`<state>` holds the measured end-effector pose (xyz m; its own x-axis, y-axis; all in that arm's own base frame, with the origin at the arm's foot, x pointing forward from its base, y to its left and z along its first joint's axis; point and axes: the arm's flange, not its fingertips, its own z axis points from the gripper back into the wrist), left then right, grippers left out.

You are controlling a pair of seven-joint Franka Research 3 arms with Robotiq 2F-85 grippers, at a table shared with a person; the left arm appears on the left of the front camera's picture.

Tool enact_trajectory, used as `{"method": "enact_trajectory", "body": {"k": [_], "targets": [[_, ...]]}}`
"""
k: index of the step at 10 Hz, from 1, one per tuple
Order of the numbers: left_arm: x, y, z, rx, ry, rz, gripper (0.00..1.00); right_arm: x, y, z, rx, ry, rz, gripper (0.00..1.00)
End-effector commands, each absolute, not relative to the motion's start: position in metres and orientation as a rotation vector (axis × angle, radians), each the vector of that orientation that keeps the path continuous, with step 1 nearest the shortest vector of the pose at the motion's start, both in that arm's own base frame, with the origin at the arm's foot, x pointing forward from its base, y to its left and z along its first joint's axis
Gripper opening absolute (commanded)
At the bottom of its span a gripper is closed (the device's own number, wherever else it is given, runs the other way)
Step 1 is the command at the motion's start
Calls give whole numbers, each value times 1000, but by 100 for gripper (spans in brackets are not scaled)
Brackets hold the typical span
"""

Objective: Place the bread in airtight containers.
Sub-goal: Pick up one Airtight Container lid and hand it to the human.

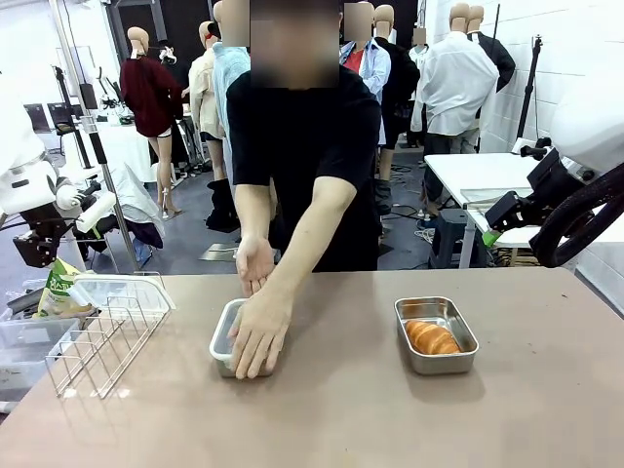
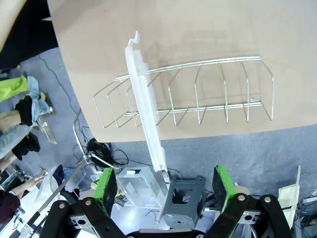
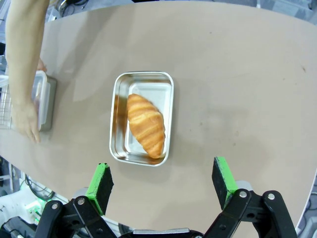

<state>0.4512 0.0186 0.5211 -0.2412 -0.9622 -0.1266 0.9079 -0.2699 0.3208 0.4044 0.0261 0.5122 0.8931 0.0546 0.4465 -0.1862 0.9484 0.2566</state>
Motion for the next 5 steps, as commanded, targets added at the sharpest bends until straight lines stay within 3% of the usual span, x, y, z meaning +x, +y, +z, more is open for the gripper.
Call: {"method": "enact_trajectory", "body": {"k": [1, 5], "targets": [[451, 21, 524, 349, -206, -1822, 100, 405, 27, 511, 301, -451, 128, 100], [451, 21, 524, 349, -206, -1822, 100, 405, 27, 511, 301, -451, 128, 100]]}}
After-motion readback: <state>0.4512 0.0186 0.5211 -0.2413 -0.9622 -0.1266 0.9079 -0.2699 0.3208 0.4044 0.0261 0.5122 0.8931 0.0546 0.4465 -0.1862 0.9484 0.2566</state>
